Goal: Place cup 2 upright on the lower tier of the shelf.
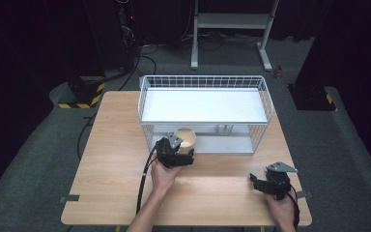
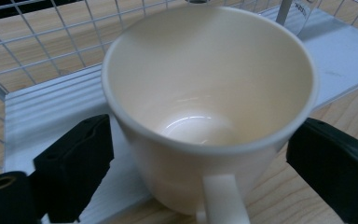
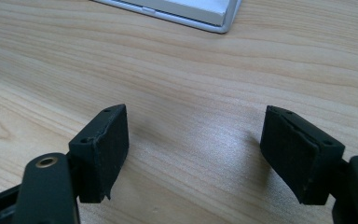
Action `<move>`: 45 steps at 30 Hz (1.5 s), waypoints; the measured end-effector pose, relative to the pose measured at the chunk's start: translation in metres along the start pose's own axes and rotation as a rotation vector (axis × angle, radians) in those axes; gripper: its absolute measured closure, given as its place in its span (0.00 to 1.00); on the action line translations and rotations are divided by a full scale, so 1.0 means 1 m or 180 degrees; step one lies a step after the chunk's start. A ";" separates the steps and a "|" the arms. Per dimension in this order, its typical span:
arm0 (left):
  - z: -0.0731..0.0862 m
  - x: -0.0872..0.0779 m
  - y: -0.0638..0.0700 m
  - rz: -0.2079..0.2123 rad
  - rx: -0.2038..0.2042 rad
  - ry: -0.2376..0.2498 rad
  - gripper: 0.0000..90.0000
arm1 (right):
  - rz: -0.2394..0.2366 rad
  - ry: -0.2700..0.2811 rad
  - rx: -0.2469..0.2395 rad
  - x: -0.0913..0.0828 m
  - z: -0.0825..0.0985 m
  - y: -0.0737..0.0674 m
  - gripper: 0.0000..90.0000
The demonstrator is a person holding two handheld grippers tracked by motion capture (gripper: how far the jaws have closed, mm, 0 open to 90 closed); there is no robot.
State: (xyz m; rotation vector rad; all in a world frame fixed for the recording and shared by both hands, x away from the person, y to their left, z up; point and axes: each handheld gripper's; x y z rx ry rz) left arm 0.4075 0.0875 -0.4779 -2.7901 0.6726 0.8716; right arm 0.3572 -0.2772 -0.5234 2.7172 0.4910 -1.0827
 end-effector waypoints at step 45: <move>0.002 0.024 -0.011 -0.0277 -0.0097 -0.0059 0.60 | 0.0003 0.0002 -0.0001 0.000 0.000 0.000 0.26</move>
Point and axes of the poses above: each handheld gripper's, and its own axes: x roughly forward along the jaws, z roughly out of its underside, y roughly to its right, and after that the axes turned 2 degrees about z, right-handed
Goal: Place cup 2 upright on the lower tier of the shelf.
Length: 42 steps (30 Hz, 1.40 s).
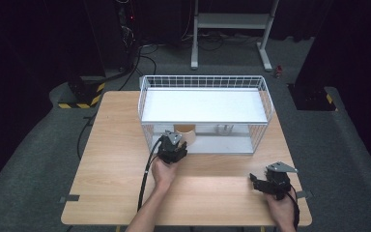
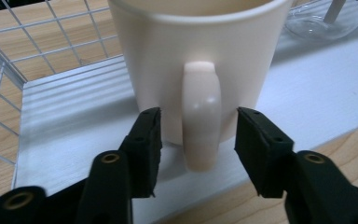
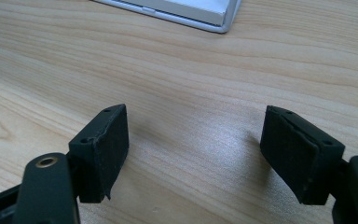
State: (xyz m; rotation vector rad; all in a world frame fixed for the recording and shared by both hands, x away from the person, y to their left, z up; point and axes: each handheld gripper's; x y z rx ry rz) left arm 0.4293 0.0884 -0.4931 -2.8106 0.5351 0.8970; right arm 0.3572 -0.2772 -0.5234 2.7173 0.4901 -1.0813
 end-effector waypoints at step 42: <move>-0.007 -0.004 -0.006 0.0265 -0.0093 -0.0085 0.32 | 0.0000 0.0001 -0.0002 0.000 0.000 0.000 0.26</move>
Point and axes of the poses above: each handheld gripper's, and its own axes: x roughly forward along the jaws, z roughly out of its underside, y roughly to its right, and after that the axes turned 2 degrees about z, right-handed
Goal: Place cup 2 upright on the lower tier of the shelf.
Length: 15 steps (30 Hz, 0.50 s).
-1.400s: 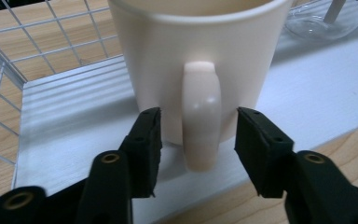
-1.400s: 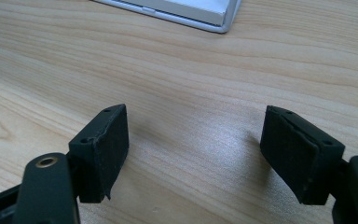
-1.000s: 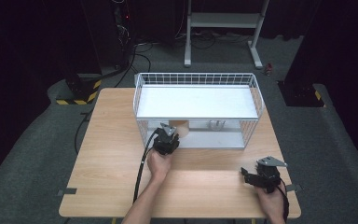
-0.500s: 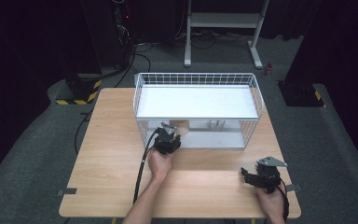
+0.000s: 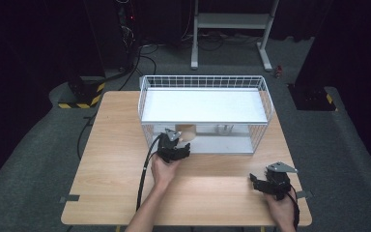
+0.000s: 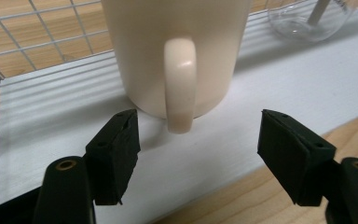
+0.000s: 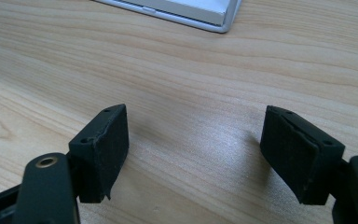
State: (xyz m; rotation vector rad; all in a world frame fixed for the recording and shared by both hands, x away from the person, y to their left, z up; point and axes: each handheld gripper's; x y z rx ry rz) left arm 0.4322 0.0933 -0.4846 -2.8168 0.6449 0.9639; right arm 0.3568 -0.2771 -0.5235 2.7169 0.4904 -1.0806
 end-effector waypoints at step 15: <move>0.003 -0.016 -0.002 0.0110 -0.0027 0.0069 0.32 | 0.0000 0.0000 0.0001 0.000 0.000 0.000 0.26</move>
Point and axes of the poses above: each handheld gripper's, and its own axes: x roughly forward along the jaws, z roughly out of its underside, y roughly to its right, and after that the axes turned 2 degrees about z, right-handed
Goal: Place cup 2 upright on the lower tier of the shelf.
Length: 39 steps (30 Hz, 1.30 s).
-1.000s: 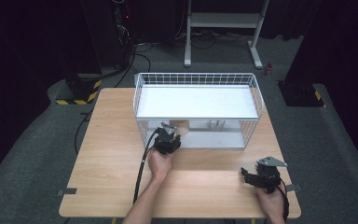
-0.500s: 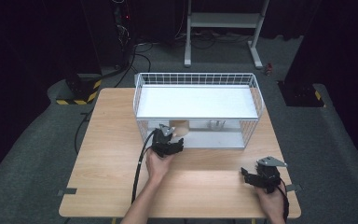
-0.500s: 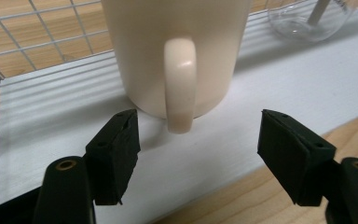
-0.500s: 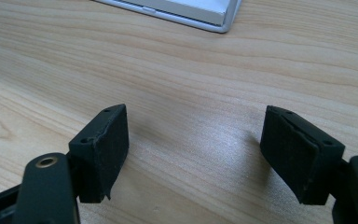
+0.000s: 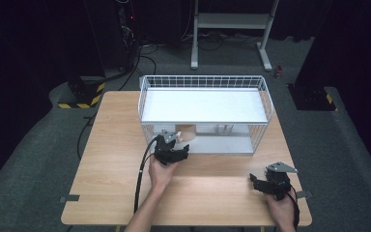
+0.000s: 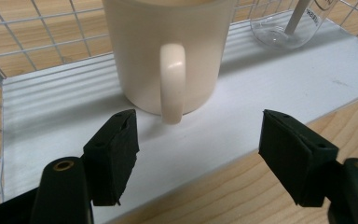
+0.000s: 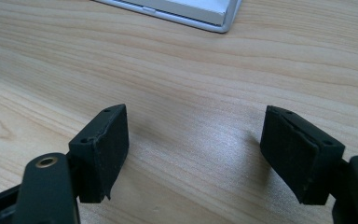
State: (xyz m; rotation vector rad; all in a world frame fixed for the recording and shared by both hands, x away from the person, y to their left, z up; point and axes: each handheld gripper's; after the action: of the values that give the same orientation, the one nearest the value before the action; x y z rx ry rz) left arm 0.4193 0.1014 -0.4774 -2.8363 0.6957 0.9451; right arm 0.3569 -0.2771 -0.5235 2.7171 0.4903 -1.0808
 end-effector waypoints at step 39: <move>0.014 -0.040 -0.001 0.0195 0.0080 0.0217 0.31 | -0.0002 -0.0001 0.0001 0.000 0.000 0.000 0.26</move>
State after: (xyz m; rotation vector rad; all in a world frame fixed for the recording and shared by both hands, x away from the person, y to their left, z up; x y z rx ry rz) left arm 0.3837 0.1215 -0.4649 -2.8525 0.7999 0.8451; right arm 0.3568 -0.2771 -0.5234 2.7172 0.4911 -1.0814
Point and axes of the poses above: each handheld gripper's, and its own axes: x roughly forward along the jaws, z roughly out of its underside, y roughly to its right, and after that the axes turned 2 degrees about z, right-handed
